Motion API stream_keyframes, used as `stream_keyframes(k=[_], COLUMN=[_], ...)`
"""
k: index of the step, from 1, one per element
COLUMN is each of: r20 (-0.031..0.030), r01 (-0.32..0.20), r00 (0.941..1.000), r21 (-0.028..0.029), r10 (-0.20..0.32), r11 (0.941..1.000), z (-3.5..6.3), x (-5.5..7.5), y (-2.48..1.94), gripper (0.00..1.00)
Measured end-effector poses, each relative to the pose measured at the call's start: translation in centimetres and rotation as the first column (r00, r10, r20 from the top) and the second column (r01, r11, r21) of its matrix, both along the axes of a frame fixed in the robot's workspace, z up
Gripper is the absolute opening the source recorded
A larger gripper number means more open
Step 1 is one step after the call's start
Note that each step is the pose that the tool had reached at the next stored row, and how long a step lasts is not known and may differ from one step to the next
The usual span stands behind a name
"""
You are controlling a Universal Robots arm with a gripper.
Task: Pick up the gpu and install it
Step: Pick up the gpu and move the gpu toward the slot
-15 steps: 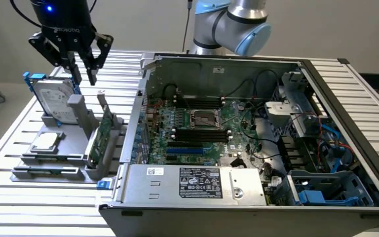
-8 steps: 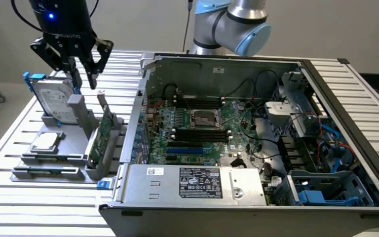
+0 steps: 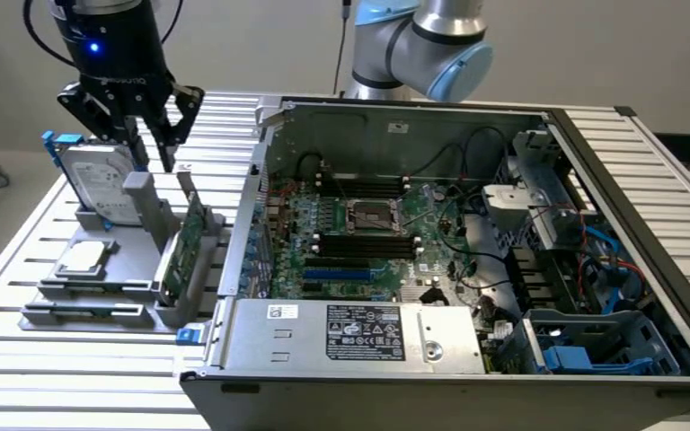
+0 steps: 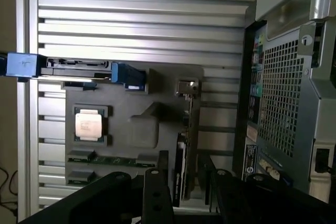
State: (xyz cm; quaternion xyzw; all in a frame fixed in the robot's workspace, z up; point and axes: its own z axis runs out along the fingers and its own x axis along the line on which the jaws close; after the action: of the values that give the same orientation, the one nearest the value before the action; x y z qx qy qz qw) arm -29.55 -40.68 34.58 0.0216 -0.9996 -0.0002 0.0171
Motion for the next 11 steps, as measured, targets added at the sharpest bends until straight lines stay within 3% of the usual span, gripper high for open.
stream_keyframes(k=[11], r20=[0.0001], r01=[-0.001], r00=[1.0], r21=[0.0], r10=[0.001], r11=[1.0], z=[-1.99], x=[-0.5], y=[-0.15], gripper=[0.36])
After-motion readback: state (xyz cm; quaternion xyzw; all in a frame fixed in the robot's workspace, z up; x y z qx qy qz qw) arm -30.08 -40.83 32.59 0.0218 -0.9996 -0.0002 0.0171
